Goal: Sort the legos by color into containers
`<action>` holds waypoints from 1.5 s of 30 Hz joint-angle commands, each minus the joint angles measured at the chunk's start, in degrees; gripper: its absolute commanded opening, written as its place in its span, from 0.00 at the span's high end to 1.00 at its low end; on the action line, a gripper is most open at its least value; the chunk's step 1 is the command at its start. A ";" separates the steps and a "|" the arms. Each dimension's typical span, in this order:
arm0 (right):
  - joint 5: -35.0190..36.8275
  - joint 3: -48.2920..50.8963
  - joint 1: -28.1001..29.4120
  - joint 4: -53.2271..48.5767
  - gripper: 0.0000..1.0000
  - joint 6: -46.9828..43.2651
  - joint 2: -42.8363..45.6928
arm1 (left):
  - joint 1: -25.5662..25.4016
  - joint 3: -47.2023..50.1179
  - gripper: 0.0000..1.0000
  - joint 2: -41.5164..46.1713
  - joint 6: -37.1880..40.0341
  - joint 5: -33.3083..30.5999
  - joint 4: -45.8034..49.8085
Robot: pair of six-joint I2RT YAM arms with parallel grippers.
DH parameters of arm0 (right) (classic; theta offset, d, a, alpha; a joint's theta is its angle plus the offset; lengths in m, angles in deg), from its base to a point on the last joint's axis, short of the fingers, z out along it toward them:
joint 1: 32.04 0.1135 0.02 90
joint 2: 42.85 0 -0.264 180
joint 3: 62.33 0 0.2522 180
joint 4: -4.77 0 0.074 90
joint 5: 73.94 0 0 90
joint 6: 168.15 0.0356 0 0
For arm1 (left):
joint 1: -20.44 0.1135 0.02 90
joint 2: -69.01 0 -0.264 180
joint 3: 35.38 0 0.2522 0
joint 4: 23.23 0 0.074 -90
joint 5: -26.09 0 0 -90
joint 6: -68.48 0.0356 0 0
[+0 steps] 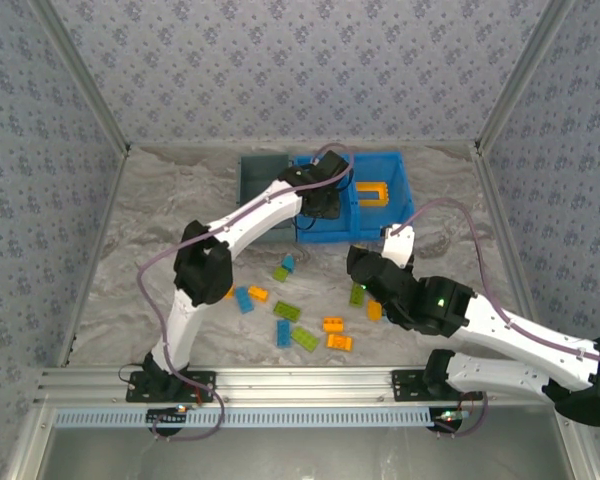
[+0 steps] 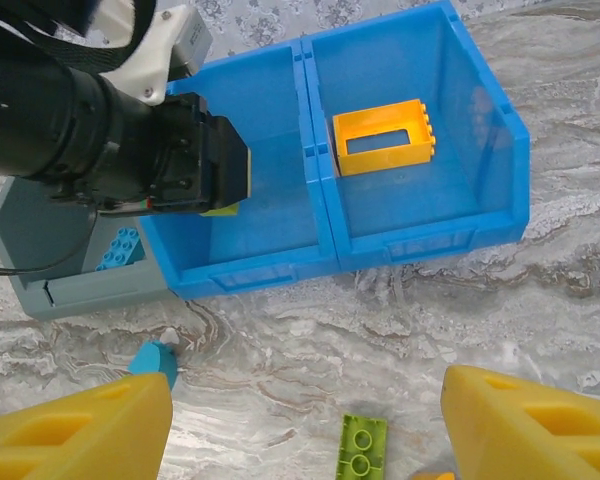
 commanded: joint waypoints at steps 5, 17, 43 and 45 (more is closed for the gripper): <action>1.88 -0.31 -0.71 -2.16 0.26 2.03 1.44 | -0.17 0.44 0.68 3.43 -2.25 -1.65 1.18; -0.93 0.25 -1.98 -2.00 0.26 1.59 2.08 | 2.04 -7.59 0.61 -6.22 -5.78 3.26 3.80; -29.64 6.44 -21.29 -10.99 0.39 -3.36 -0.98 | -8.64 32.83 0.34 37.16 -4.27 2.47 -12.58; -33.69 8.59 -23.18 -8.27 0.39 -6.42 -3.38 | -12.03 43.13 0.34 42.95 -4.88 3.84 -16.81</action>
